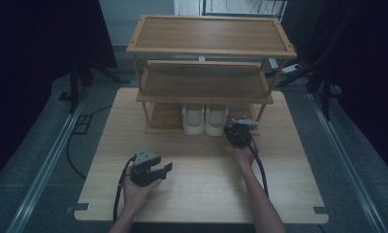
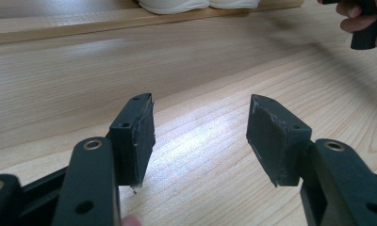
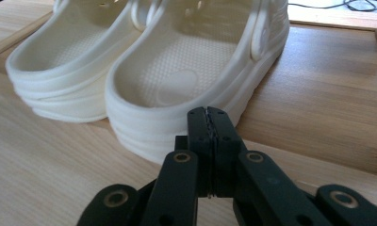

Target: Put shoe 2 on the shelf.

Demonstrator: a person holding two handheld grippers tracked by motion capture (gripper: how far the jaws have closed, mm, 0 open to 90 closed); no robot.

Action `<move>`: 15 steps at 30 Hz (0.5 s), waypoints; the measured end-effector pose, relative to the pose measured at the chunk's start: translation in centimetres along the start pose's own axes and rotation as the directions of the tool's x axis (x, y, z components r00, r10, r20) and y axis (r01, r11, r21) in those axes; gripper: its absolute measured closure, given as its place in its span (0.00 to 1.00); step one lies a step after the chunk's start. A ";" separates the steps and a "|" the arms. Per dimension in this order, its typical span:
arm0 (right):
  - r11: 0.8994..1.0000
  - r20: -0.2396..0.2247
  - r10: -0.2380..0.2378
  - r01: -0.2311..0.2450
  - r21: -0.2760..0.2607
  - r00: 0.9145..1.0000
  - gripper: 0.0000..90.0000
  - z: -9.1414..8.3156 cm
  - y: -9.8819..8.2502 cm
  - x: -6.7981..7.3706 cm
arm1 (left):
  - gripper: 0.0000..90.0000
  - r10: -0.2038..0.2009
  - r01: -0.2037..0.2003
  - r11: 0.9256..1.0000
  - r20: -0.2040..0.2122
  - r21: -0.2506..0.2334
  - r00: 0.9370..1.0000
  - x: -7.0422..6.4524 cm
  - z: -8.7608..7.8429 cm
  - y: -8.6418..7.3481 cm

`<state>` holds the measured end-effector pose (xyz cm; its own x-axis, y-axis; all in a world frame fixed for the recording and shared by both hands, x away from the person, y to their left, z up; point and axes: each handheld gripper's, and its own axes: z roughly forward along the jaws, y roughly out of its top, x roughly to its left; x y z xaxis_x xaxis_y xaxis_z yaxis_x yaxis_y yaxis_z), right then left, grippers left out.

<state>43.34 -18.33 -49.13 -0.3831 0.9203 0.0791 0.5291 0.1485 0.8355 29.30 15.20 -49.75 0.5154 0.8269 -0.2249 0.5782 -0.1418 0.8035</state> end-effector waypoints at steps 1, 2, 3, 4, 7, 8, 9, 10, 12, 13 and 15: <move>1.000 -0.010 -0.001 0.001 -0.005 1.000 0.98 -0.1 -0.1 0.0 | 0.47 0.000 0.000 1.000 -0.001 -0.001 1.000 0.0 0.0 0.0; 1.000 -0.021 -0.004 0.004 -0.011 1.000 0.96 -0.4 -0.1 0.1 | 0.47 -0.001 0.001 1.000 -0.001 0.000 1.000 0.1 0.0 0.0; 1.000 -0.031 -0.011 0.011 -0.018 0.999 0.95 -0.6 -0.2 0.2 | 0.47 -0.001 0.001 1.000 -0.001 0.001 1.000 0.1 0.0 0.0; 0.999 -0.044 -0.024 0.023 -0.024 0.999 0.93 -0.9 -0.2 0.3 | 0.47 -0.001 0.001 1.000 -0.002 0.001 1.000 0.1 0.0 0.0; 0.998 -0.075 -0.062 0.060 -0.027 0.995 0.86 -1.8 -0.2 0.5 | 0.47 0.001 -0.001 1.000 -0.003 0.001 1.000 0.0 0.0 0.0; 0.997 -0.083 -0.072 0.070 -0.028 0.994 0.84 -2.2 -0.2 0.6 | 0.47 0.002 -0.002 1.000 -0.002 0.001 1.000 0.0 0.0 0.0; 0.996 -0.092 -0.080 0.077 -0.033 0.993 0.82 -2.6 -0.2 0.6 | 0.47 0.002 -0.002 1.000 -0.002 0.001 1.000 -0.1 0.0 0.0; 0.996 -0.102 -0.087 0.084 -0.039 0.991 0.81 -3.0 -0.2 0.6 | 0.47 0.003 -0.003 1.000 -0.002 0.001 1.000 -0.1 -0.1 0.0; 0.994 -0.113 -0.096 0.090 -0.057 0.989 0.77 -3.9 -0.3 0.6 | 0.47 0.004 -0.004 1.000 -0.001 0.000 1.000 -0.1 -0.1 0.0; 0.994 -0.122 -0.104 0.097 -0.059 0.987 0.75 -4.4 -0.4 0.6 | 0.47 0.004 -0.004 1.000 -0.001 -0.001 1.000 -0.1 -0.1 0.0; 0.992 -0.133 -0.115 0.108 -0.057 0.984 0.70 -5.4 -0.7 0.5 | 0.47 0.001 -0.001 1.000 -0.002 0.000 1.000 -0.1 -0.1 0.0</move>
<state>38.68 -19.90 -46.78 -0.5384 0.8409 0.0539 0.4406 0.2265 0.8686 29.21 15.22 -49.65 0.5146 0.8281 -0.2224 0.5774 -0.1429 0.8039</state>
